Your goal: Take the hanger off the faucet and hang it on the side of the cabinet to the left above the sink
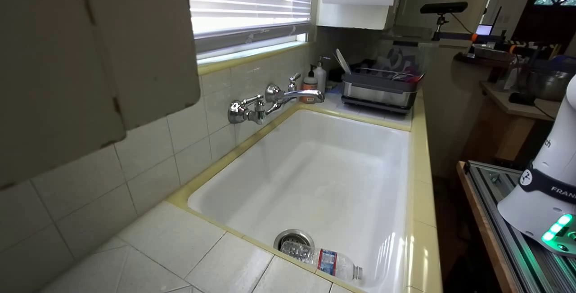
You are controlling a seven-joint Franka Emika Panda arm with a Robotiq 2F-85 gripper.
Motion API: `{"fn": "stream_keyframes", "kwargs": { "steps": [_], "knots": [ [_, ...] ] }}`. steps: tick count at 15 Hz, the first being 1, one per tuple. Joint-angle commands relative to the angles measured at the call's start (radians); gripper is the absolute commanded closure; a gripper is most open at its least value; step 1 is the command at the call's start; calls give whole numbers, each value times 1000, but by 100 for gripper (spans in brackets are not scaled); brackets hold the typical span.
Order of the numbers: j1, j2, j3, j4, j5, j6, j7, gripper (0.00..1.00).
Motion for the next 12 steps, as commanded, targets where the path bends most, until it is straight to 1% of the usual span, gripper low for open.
{"fn": "stream_keyframes", "kwargs": {
  "steps": [1, 8, 12],
  "knots": [
    [0, 70, -53, -19, -5, -116, -13, 0],
    [0, 76, -59, -17, 3, -284, -20, 0],
    [-1, 75, -68, -4, -3, -403, -38, 0]
  ]
}}
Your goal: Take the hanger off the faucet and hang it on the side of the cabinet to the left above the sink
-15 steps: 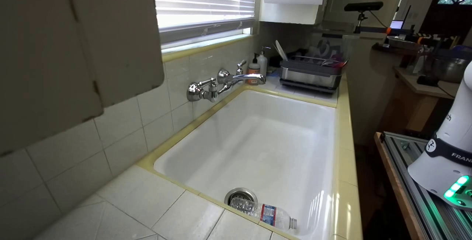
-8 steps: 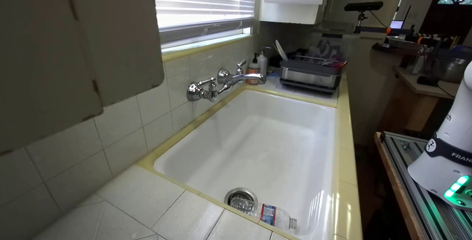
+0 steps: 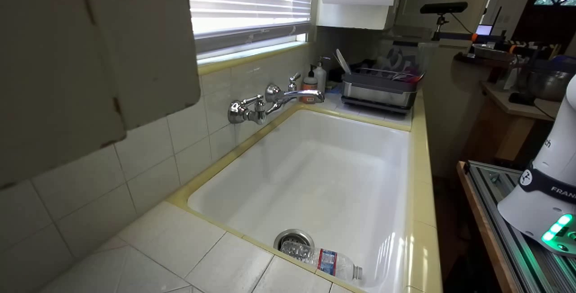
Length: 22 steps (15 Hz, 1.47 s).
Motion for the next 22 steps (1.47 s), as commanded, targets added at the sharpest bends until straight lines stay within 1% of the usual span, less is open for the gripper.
{"fn": "stream_keyframes", "kwargs": {
  "steps": [1, 6, 12, 15, 17, 22],
  "knots": [
    [0, 21, -25, 4, -5, -120, -27, 0],
    [0, 48, -61, 2, -32, -179, -11, 0],
    [-2, 89, -122, -18, -106, -177, 8, 0],
    [-30, 108, -142, -36, -153, -130, 33, 0],
    [-54, 103, -152, -41, -168, -125, 59, 0],
    [-125, 83, -167, -62, -158, -105, 76, 0]
  ]
}}
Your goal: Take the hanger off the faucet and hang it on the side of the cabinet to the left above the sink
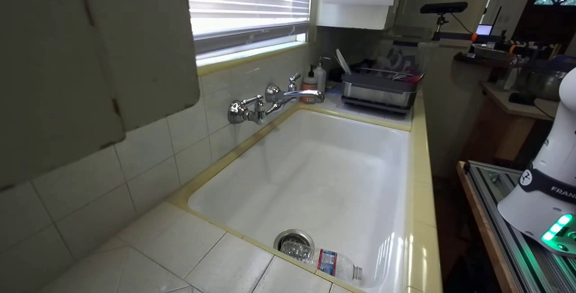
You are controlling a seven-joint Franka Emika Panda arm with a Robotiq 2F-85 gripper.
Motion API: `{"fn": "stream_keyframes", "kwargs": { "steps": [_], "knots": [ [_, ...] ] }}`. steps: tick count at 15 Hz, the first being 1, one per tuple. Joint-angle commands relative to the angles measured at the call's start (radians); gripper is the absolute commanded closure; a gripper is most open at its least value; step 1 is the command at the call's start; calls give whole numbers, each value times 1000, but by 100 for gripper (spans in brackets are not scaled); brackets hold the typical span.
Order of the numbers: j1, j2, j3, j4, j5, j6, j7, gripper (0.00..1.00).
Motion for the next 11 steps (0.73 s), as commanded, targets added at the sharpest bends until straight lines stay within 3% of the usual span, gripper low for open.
{"fn": "stream_keyframes", "kwargs": {
  "steps": [1, 11],
  "knots": [
    [-37, 0, -15, -37, 8, 30, 19, 0],
    [-82, 1, -23, -43, 16, 26, 0, 0]
  ]
}}
